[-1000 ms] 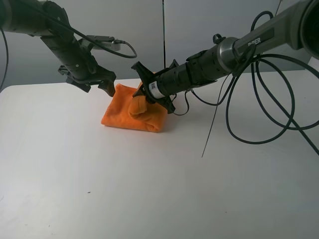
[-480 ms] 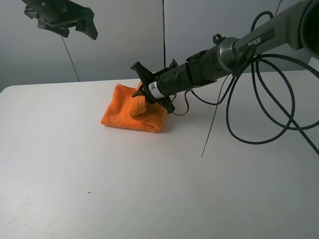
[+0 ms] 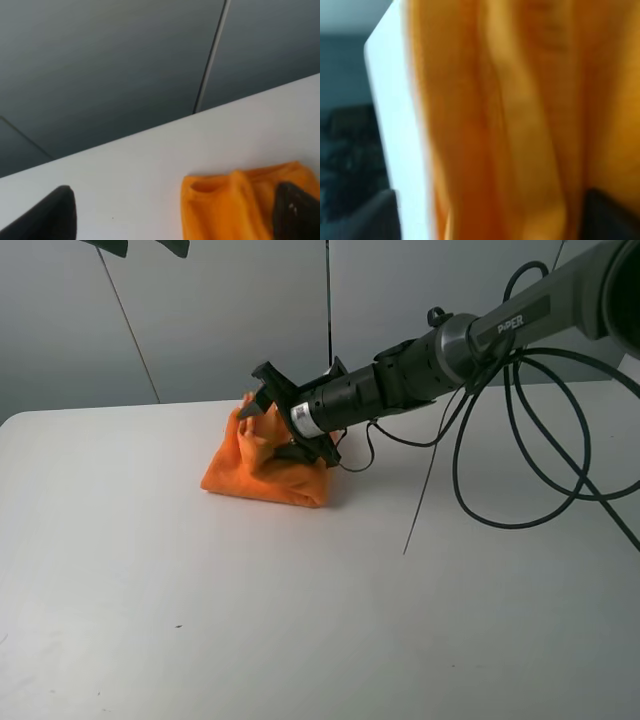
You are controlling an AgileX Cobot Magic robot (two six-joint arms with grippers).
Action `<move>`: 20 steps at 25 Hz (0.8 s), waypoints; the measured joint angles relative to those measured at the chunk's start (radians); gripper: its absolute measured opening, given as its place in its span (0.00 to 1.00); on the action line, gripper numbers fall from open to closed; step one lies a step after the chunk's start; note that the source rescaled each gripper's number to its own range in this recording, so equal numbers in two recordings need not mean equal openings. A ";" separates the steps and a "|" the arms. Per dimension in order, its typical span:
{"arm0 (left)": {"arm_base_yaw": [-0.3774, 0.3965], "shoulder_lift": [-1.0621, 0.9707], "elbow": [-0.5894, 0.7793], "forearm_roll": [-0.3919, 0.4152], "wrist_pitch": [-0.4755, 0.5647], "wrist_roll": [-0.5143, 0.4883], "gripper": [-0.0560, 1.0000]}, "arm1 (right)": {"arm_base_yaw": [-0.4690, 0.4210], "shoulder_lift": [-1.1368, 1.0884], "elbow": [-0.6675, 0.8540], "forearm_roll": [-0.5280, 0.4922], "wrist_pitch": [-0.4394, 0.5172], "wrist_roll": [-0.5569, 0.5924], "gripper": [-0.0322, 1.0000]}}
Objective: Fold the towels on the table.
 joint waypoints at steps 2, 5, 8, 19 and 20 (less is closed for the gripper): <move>0.000 0.000 -0.015 -0.010 0.009 0.000 1.00 | 0.002 0.000 -0.011 0.004 0.050 -0.015 0.95; 0.000 -0.002 -0.026 -0.015 0.024 0.000 1.00 | 0.021 0.000 -0.027 0.010 0.074 -0.022 0.98; 0.000 -0.002 -0.027 -0.017 0.039 0.000 1.00 | 0.059 0.000 -0.037 0.019 0.070 -0.023 0.98; 0.000 -0.021 -0.027 -0.043 0.057 0.000 1.00 | 0.122 -0.012 -0.037 0.009 0.020 -0.079 0.98; 0.000 -0.031 -0.027 -0.043 0.057 0.002 1.00 | 0.116 -0.027 -0.037 -0.017 0.018 -0.086 0.98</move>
